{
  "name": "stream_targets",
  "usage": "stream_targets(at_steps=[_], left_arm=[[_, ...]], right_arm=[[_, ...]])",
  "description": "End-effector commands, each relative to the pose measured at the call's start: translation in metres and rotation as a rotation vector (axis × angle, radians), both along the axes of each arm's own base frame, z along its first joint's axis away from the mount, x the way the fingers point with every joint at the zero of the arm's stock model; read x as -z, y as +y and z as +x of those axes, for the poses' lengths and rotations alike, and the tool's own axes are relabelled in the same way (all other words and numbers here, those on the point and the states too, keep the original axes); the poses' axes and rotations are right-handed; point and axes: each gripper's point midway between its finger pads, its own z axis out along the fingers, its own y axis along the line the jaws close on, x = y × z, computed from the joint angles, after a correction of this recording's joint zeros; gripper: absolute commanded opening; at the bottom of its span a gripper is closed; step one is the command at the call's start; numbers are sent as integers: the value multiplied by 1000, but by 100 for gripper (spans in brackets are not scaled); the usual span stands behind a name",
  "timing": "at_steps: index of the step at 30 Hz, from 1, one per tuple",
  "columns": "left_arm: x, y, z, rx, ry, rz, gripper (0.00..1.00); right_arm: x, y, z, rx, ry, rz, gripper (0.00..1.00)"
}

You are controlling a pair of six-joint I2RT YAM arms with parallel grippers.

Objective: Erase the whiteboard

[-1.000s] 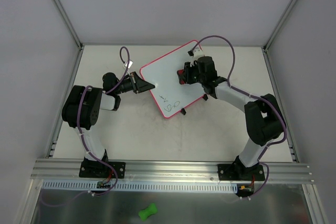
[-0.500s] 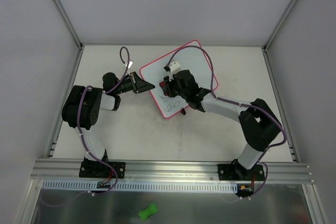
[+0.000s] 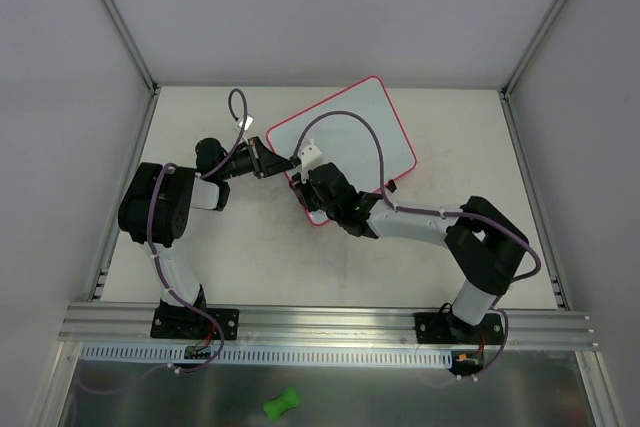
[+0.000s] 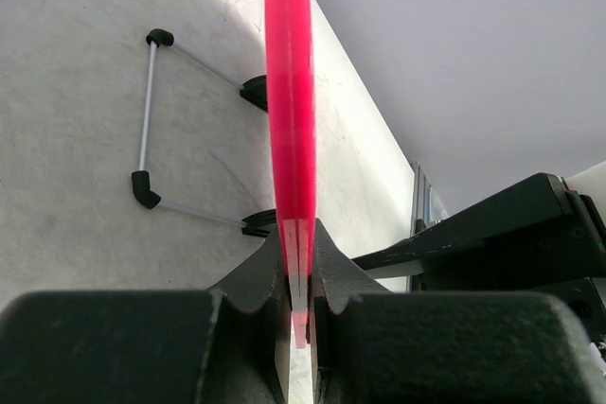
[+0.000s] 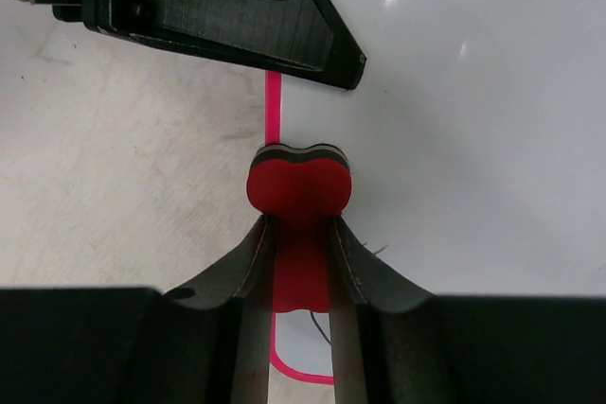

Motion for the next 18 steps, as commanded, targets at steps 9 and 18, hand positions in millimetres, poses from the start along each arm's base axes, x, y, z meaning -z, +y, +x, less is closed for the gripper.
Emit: stream_targets(at_steps=[9,18], left_arm=[[-62,-17,-32,171,-418,-45,0],[-63,-17,-32,171,-423,-45,0]], right_arm=[[74,-133,29,476,152,-79,0],[99,-188,39,636,276,72,0]])
